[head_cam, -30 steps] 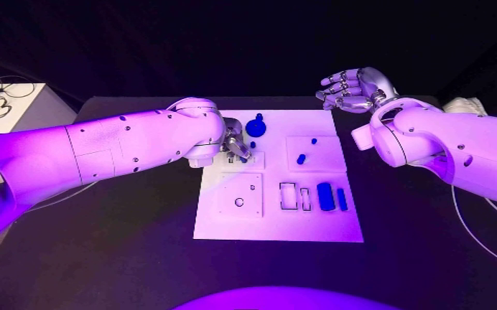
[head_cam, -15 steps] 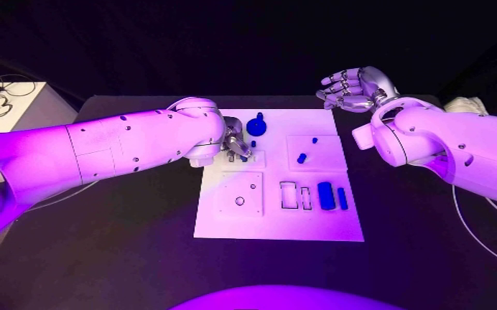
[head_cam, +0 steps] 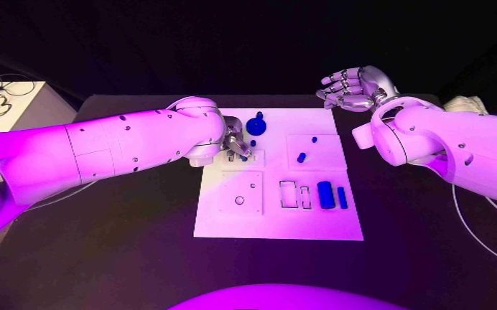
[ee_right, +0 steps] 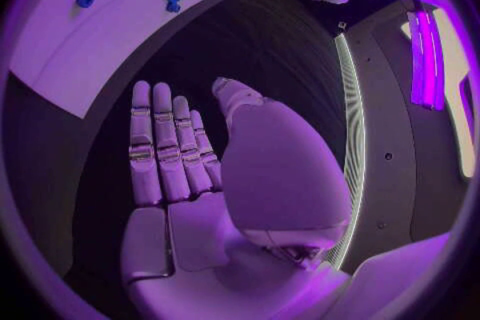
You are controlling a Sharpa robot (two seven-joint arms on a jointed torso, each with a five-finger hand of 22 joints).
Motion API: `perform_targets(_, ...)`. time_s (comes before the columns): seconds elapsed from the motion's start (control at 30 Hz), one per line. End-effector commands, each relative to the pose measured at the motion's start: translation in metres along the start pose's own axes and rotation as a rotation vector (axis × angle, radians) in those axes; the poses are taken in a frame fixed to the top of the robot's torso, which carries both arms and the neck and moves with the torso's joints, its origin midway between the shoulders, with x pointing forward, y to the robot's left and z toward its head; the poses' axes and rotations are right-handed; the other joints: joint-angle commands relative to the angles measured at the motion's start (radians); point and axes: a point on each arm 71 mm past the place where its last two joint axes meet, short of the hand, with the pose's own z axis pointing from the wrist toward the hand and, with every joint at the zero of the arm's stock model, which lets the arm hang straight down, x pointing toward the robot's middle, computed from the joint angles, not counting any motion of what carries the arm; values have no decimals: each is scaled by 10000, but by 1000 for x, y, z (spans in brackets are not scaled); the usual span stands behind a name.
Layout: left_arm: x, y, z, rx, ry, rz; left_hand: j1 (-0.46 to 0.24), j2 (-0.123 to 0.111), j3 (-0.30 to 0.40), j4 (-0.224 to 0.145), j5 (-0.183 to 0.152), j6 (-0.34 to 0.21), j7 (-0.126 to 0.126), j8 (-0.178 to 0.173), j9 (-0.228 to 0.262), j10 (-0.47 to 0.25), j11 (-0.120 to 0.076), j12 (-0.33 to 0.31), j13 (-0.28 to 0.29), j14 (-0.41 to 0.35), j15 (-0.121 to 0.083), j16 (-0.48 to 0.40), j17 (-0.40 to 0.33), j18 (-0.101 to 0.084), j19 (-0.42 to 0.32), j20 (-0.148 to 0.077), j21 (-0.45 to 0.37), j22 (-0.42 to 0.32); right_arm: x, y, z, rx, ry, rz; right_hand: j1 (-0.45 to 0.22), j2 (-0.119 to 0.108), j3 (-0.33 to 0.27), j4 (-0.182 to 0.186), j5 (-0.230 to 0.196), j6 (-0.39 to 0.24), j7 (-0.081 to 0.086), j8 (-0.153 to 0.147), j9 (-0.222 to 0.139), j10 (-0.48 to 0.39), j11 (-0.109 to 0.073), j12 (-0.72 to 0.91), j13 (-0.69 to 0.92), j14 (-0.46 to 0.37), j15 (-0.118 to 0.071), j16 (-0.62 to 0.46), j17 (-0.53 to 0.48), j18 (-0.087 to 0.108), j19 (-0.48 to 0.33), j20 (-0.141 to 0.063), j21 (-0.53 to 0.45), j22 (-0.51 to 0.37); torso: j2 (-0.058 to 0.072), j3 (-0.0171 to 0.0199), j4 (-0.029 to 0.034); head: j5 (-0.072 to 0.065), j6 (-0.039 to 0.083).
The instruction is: Assemble the parts on the task board
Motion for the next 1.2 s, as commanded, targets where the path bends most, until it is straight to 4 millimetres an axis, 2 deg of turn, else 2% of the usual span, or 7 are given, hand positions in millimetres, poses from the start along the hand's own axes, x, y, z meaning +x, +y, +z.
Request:
perform_targets(0.03,10,3,2,-177,558,346,186,297,1880,-1851,42,259,-204,56,8,34,-14,7,-13,1058,-92,36,2632,-175,47,-3,31,168,1,0,0,-111,158,-42,-91,-1,54,18,66,-72,450,31,-9,4,69,43,-9,-47,-12,-36,-9,44,-46,37,-29,-9,-1,-1,5,-6,-16)
perform_targets(0.47,11,3,2,-172,687,332,76,248,1833,-1855,0,269,-203,64,3,52,-9,6,-25,1058,-89,36,2632,-177,54,-6,32,173,1,0,0,-109,168,-39,-91,-1,54,18,66,-72,450,31,-9,4,69,43,-9,-47,-12,-36,-9,44,-46,37,-29,-9,10,3,-6,6,-29)
perform_targets(0.67,12,2,3,-154,713,273,-159,266,1570,-1709,-95,352,-239,95,-16,134,-27,28,-26,1058,-94,36,2632,-181,66,-7,25,188,1,0,0,-106,166,-37,-99,8,64,17,83,-76,451,39,-14,2,70,54,-35,-46,-10,-47,-14,46,-49,41,-25,-39,13,0,-11,5,-45)
perform_targets(0.83,12,3,4,-178,703,237,-270,224,1308,-1629,-142,365,-264,94,-32,151,-41,14,-63,1058,-107,36,2632,-180,64,-14,13,184,1,0,0,-104,164,-35,-99,8,64,17,83,-76,451,39,-14,2,70,54,-35,-46,-10,-47,-14,46,-49,41,-25,-39,4,13,2,-7,-49)
perform_targets(1.2,11,5,5,-230,742,249,-461,132,808,-1406,-183,390,-301,83,-73,164,-67,25,-67,1058,-124,36,2632,-184,79,-30,0,200,1,0,-1,-102,152,-24,-110,17,67,23,93,-77,453,41,-17,0,71,58,-46,-46,-8,-52,-17,46,-51,43,-24,-53,5,7,0,-20,-81)
